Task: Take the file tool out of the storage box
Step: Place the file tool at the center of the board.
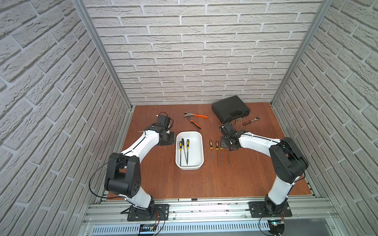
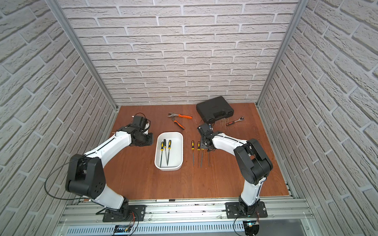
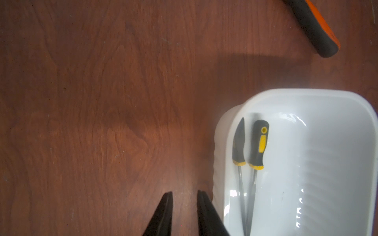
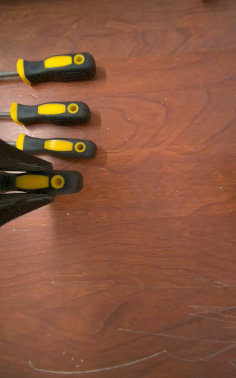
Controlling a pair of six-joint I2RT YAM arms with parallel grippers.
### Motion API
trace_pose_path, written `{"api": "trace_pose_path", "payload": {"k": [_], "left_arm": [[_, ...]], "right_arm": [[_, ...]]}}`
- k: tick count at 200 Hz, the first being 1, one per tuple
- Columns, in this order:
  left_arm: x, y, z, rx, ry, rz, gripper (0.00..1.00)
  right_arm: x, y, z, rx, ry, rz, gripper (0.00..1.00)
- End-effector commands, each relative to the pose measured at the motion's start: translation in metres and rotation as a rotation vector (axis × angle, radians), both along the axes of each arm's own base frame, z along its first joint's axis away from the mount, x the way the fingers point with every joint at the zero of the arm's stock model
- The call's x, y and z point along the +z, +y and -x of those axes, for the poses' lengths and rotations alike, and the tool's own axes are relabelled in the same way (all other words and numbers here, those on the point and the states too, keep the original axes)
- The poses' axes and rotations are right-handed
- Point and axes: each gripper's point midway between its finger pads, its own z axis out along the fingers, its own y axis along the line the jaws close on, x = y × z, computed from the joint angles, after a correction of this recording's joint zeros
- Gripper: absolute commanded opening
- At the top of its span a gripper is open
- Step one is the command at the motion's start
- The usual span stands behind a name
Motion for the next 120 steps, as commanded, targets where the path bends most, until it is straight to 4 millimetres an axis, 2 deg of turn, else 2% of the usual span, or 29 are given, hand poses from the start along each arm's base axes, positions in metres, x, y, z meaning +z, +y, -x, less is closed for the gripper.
{"api": "trace_pose_path", "payload": {"k": [1, 13, 51, 77, 102, 120], "left_arm": [[0.009, -0.001, -0.004, -0.002, -0.018, 0.009, 0.28], [0.009, -0.001, -0.004, -0.001, -0.018, 0.009, 0.28], [0.011, -0.002, -0.005, -0.007, -0.020, 0.008, 0.28], [0.012, -0.002, -0.005, -0.008, -0.024, 0.008, 0.28], [0.013, -0.003, -0.006, -0.008, -0.025, 0.010, 0.28], [0.013, -0.002, -0.006, -0.007, -0.027, 0.010, 0.28]], "right_arm": [[-0.001, 0.004, -0.010, 0.002, -0.018, -0.008, 0.12], [-0.003, 0.002, -0.009, -0.001, -0.014, -0.001, 0.16], [-0.007, 0.001, -0.009, 0.001, -0.004, 0.013, 0.22], [-0.004, 0.002, -0.010, 0.002, -0.007, 0.011, 0.33], [0.006, 0.000, -0.013, -0.001, -0.024, 0.019, 0.36], [0.027, 0.000, -0.016, 0.009, -0.069, 0.020, 0.37]]}}
